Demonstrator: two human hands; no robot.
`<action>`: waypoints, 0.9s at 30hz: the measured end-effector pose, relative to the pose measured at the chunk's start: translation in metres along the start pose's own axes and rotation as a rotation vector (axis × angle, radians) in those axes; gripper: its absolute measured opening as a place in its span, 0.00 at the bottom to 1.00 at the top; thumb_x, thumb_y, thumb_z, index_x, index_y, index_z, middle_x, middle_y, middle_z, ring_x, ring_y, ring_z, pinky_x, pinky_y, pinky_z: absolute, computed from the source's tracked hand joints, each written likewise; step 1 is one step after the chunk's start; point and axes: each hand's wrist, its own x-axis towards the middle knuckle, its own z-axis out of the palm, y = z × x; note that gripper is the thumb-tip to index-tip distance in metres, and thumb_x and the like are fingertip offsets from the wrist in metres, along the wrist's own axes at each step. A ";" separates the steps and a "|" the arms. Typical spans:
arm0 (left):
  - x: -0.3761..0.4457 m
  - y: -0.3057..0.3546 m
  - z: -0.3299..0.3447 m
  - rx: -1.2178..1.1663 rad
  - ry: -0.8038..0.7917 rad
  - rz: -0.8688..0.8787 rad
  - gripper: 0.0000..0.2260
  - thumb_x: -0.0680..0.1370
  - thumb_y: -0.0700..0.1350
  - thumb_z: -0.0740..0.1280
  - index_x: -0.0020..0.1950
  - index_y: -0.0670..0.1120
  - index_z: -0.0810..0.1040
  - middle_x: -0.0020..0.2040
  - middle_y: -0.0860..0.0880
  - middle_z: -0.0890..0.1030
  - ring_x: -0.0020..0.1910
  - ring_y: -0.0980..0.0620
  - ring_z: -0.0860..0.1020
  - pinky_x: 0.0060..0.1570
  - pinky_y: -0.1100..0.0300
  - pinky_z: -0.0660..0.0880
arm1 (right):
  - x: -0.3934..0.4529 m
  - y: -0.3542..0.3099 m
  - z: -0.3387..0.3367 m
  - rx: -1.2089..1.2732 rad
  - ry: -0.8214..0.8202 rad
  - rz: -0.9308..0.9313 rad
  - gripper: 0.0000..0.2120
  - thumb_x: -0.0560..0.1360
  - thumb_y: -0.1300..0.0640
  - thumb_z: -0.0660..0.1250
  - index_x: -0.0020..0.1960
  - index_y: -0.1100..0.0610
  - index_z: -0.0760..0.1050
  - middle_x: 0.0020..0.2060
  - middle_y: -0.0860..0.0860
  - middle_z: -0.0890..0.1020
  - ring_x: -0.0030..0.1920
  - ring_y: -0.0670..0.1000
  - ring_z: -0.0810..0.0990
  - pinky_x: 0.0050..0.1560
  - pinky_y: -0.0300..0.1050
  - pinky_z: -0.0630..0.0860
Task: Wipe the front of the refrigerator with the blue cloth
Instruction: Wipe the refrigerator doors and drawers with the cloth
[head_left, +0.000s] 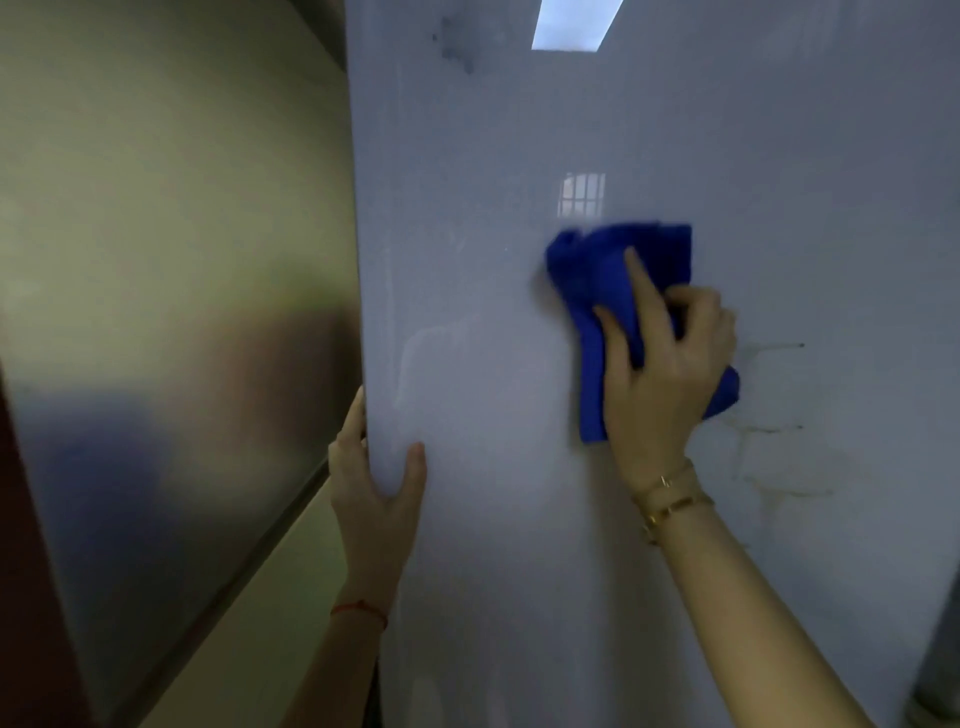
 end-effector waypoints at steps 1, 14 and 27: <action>0.000 0.000 0.000 0.001 0.002 0.000 0.31 0.74 0.55 0.66 0.75 0.46 0.66 0.62 0.68 0.70 0.58 0.73 0.71 0.55 0.78 0.68 | 0.011 -0.010 0.007 -0.012 0.014 0.036 0.17 0.80 0.48 0.61 0.66 0.53 0.75 0.47 0.58 0.78 0.44 0.56 0.73 0.43 0.49 0.69; 0.000 -0.002 0.000 0.027 0.012 0.003 0.31 0.74 0.56 0.66 0.75 0.50 0.65 0.61 0.69 0.69 0.56 0.68 0.73 0.55 0.74 0.70 | 0.039 -0.007 0.013 -0.018 0.014 -0.022 0.17 0.81 0.49 0.60 0.67 0.52 0.74 0.49 0.59 0.77 0.46 0.57 0.72 0.45 0.50 0.68; -0.001 -0.002 0.001 0.054 0.023 -0.028 0.31 0.73 0.58 0.66 0.76 0.53 0.64 0.61 0.68 0.70 0.57 0.63 0.75 0.56 0.51 0.78 | 0.066 -0.010 0.016 0.034 0.009 -0.010 0.17 0.79 0.52 0.64 0.67 0.52 0.74 0.50 0.59 0.76 0.48 0.57 0.73 0.46 0.50 0.70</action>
